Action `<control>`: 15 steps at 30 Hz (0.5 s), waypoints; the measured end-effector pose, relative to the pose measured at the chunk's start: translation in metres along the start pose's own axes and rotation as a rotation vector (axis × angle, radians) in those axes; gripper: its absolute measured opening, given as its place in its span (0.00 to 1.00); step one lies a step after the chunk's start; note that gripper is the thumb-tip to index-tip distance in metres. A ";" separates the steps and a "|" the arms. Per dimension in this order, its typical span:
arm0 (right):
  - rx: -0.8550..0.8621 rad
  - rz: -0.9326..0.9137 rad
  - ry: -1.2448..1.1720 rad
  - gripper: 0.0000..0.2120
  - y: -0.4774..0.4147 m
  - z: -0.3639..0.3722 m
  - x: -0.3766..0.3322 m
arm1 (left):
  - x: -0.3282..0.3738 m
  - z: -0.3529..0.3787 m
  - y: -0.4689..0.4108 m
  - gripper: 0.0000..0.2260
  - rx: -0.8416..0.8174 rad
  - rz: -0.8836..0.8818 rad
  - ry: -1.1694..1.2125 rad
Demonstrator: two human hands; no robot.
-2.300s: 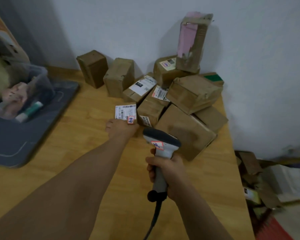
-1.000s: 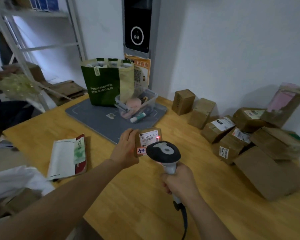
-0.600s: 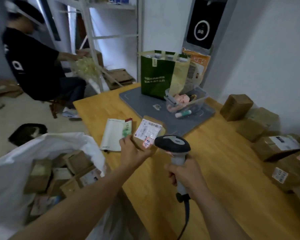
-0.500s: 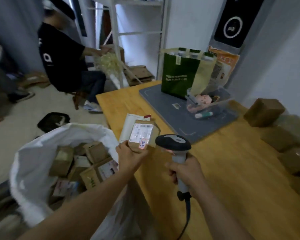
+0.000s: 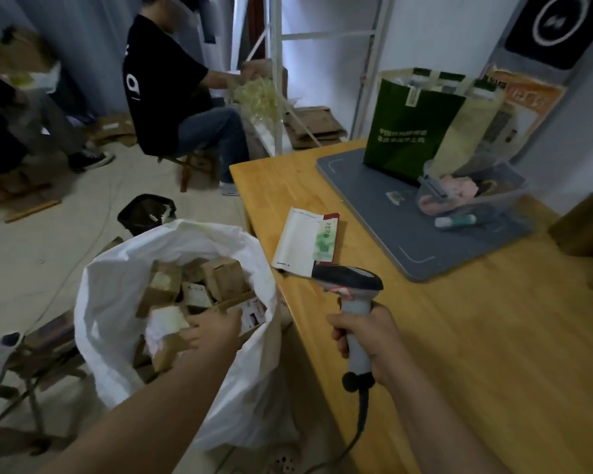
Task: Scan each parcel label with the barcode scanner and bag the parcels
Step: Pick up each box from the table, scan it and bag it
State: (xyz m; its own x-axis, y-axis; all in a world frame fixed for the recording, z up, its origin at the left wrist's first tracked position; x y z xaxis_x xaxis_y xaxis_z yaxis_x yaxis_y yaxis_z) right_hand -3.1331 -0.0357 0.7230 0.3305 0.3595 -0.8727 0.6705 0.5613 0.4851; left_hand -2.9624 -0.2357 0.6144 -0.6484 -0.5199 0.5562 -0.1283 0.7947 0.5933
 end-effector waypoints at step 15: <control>0.941 -0.099 -0.722 0.09 0.162 -0.314 0.081 | 0.062 0.314 0.424 0.41 -0.833 1.321 -0.570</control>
State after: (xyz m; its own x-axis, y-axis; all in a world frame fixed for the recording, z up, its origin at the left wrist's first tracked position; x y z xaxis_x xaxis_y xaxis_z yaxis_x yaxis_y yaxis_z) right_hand -3.2065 0.3185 0.7479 0.3452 -0.3268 -0.8798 0.8388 -0.3132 0.4454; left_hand -3.2929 0.1670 0.7176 -0.1739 0.6538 0.7365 0.9844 0.0936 0.1493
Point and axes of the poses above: each hand's wrist, its own y-axis away from the middle knuckle, its own z-axis out of the palm, x = y × z, the point moved 6 cm from there along -y, towards the middle knuckle, and after that the axes turned 4 degrees about -z, right-handed, at the moved point
